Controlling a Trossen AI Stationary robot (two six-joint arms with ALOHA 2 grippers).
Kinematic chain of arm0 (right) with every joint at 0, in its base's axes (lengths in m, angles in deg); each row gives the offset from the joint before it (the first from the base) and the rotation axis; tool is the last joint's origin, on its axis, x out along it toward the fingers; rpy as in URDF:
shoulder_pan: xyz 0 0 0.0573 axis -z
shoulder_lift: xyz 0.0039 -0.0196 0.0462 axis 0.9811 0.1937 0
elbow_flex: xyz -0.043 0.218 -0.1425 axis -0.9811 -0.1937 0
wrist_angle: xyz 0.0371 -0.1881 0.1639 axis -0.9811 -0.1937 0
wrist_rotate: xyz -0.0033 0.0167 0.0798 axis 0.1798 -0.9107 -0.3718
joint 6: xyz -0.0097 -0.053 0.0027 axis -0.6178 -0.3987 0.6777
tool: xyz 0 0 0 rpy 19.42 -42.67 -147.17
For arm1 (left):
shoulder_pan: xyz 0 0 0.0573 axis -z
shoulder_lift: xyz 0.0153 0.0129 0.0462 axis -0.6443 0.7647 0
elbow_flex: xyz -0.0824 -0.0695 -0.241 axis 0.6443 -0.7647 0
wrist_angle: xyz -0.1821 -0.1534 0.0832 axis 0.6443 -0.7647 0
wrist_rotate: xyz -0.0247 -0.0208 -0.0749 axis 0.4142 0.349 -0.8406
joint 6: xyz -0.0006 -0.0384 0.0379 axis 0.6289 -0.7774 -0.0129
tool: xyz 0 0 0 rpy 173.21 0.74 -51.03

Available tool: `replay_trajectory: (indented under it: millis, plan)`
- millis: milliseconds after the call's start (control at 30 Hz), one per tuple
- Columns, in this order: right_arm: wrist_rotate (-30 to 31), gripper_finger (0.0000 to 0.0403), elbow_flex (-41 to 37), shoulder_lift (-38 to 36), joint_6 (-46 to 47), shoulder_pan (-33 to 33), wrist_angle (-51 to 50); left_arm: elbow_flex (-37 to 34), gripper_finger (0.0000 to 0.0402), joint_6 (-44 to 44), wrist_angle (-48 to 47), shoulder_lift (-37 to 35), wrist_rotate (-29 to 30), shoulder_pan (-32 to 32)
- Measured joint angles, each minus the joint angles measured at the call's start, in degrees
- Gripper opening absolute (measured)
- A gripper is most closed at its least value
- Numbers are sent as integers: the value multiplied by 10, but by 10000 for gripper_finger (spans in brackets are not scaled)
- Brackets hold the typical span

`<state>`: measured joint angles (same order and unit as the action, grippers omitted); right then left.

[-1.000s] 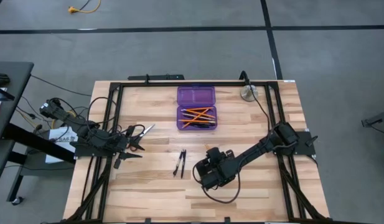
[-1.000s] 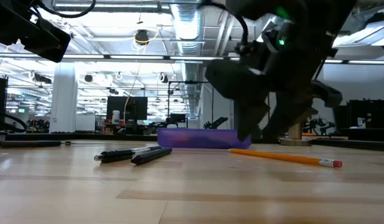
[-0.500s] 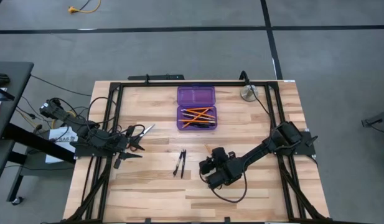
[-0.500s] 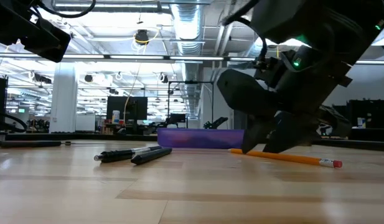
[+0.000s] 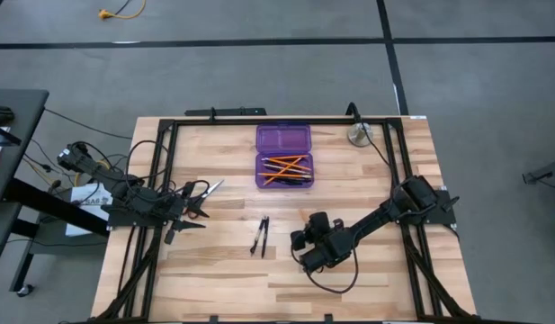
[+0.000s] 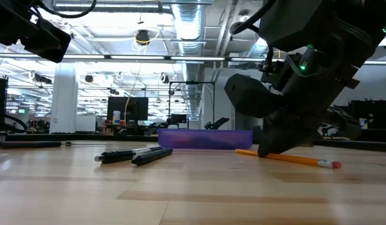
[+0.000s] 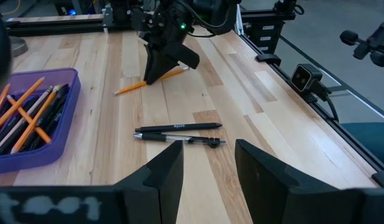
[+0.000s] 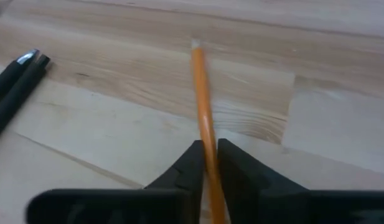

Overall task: Pick & place school supplies into a supply box
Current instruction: Put the orange pencil into the purple pencil case

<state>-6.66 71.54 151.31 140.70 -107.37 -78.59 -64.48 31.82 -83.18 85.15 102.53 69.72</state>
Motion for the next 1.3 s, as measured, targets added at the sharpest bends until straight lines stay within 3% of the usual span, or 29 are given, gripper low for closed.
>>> replay_trajectory:
  millis: [133,433,700,1100,1300]
  plan:
    - [-1,9,1,-1,15,0,-6,0,132,0,-1,0,0,0]
    - [-1,3,18,2,-5,1,-23,0,132,0,-1,0,0,0]
    - [-36,0,105,11,-65,3,-108,0,132,0,-1,0,0,0]
    - [-20,2,180,10,-125,0,-161,0,132,0,-1,0,0,0]
    - [-66,1,183,9,-144,2,-170,0,132,0,-1,0,0,0]
